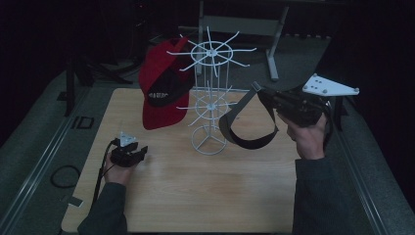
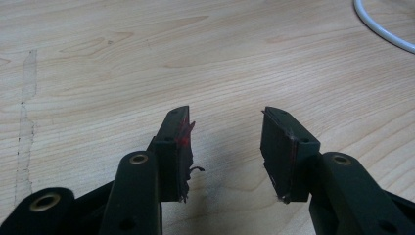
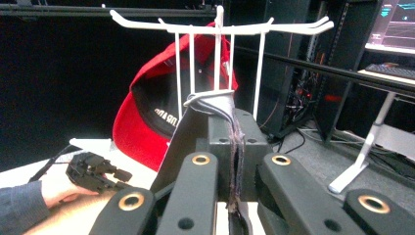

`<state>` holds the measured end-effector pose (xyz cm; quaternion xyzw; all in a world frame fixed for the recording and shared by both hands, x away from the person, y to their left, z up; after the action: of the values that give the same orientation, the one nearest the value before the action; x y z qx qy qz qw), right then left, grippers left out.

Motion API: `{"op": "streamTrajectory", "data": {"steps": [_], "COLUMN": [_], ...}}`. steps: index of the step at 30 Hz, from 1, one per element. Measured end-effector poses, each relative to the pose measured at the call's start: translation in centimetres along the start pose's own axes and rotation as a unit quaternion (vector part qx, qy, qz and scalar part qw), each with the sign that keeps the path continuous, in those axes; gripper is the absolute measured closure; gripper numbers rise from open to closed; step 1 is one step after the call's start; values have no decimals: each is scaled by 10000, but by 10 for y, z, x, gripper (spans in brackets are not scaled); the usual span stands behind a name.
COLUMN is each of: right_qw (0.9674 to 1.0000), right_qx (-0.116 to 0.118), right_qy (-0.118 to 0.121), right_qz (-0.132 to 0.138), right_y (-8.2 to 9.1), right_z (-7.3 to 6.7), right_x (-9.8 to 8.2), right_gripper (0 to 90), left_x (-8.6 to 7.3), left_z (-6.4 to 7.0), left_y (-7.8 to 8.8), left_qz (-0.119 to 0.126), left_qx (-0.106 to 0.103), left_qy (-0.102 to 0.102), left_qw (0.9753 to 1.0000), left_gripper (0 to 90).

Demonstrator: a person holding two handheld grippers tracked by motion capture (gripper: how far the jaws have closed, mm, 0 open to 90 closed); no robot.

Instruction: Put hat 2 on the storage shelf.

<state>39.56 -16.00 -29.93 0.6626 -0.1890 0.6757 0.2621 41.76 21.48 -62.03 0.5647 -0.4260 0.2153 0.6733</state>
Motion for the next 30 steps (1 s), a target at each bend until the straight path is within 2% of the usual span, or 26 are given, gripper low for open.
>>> {"op": "streamTrajectory", "data": {"steps": [30], "right_qw": [9994], "right_qx": [116], "right_qy": [71], "right_qz": [320], "right_y": [-4], "right_z": [-5], "right_x": [34], "right_gripper": [882], "left_x": [1], "left_z": [0], "left_y": [0], "left_qz": [18], "left_qx": [6], "left_qy": [19], "left_qw": [10000], "left_gripper": [552]}}
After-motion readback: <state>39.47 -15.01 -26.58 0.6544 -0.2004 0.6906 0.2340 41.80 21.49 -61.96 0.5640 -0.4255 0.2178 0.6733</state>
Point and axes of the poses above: each handheld gripper's, and its own axes: y roughly backward along the jaws, x roughly out of its top, z roughly to its right, the point moved 10 cm from there along -y, roughly forward along the jaws, and after that the axes turned 4 degrees about z, right-handed, at the moved point
